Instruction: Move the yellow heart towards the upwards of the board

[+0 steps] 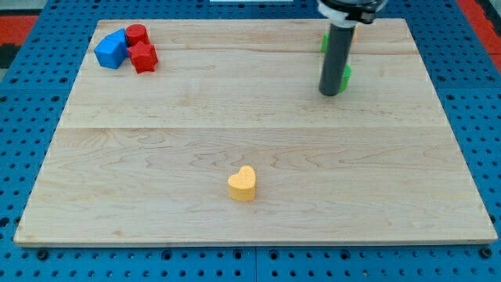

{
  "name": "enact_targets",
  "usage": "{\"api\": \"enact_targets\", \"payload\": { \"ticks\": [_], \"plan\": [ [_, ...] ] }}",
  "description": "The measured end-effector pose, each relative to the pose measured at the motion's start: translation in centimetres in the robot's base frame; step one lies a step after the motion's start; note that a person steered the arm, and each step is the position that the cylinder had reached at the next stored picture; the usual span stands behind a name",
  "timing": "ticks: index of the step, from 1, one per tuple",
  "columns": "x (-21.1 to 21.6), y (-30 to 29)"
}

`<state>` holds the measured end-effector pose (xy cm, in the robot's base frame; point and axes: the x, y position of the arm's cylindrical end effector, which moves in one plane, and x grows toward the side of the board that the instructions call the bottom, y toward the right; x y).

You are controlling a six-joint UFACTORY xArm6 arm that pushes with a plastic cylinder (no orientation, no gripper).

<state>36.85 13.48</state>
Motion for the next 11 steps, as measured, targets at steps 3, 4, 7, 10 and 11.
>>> {"api": "enact_targets", "payload": {
  "ticks": [3,4,7,10,11],
  "plan": [
    [-4.3,3.3],
    [-4.0,4.3],
    [17.0,-1.1],
    [16.3,-18.1],
    [13.9,-17.7]
  ]
}}
